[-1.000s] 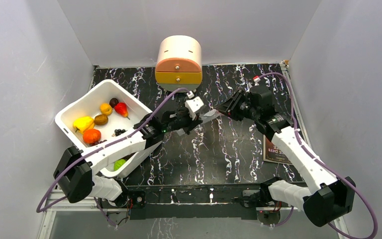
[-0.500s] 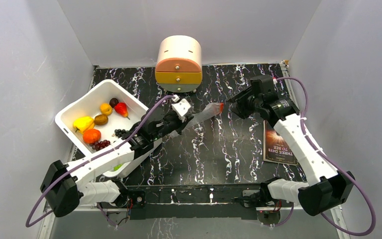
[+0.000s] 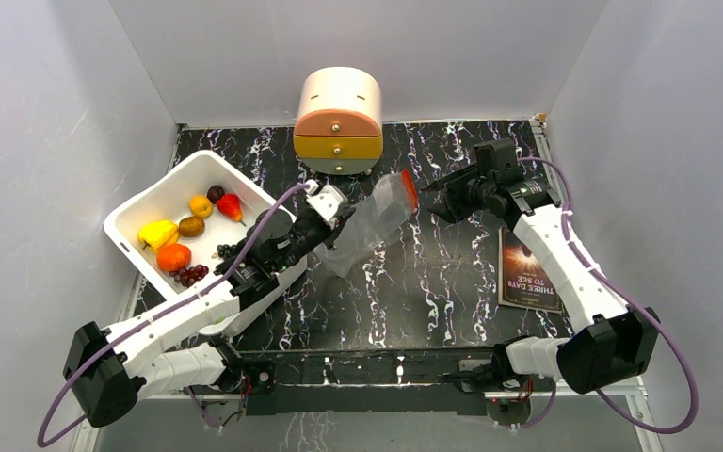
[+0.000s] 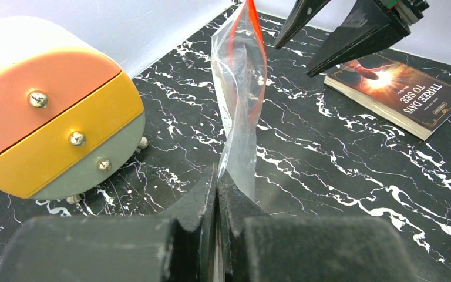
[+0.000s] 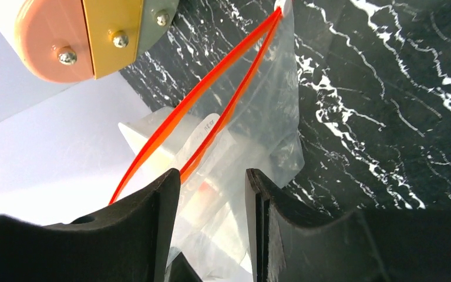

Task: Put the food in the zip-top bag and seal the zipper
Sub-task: Pick up the zipper food storage bag at the center of the board.

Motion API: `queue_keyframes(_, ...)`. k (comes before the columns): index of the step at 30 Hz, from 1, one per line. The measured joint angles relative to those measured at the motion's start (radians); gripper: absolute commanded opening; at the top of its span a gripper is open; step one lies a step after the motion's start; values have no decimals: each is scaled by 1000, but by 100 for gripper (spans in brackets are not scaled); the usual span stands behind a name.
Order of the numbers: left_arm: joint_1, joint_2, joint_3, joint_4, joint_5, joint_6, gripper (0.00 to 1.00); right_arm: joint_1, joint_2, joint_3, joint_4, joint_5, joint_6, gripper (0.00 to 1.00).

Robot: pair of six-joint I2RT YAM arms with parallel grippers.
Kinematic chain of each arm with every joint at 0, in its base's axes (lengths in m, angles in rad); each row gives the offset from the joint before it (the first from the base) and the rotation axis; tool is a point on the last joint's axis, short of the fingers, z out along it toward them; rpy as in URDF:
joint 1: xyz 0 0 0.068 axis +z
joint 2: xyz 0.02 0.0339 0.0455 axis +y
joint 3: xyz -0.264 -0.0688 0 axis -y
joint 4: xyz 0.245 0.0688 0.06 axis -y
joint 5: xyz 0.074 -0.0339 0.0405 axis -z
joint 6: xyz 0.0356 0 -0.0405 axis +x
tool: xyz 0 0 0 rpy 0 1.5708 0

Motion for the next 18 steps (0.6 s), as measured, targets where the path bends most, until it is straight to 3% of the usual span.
queue_keyframes(18,0,-26,-34,27,38,-29,0,0,64,-40,47,-144,84,49)
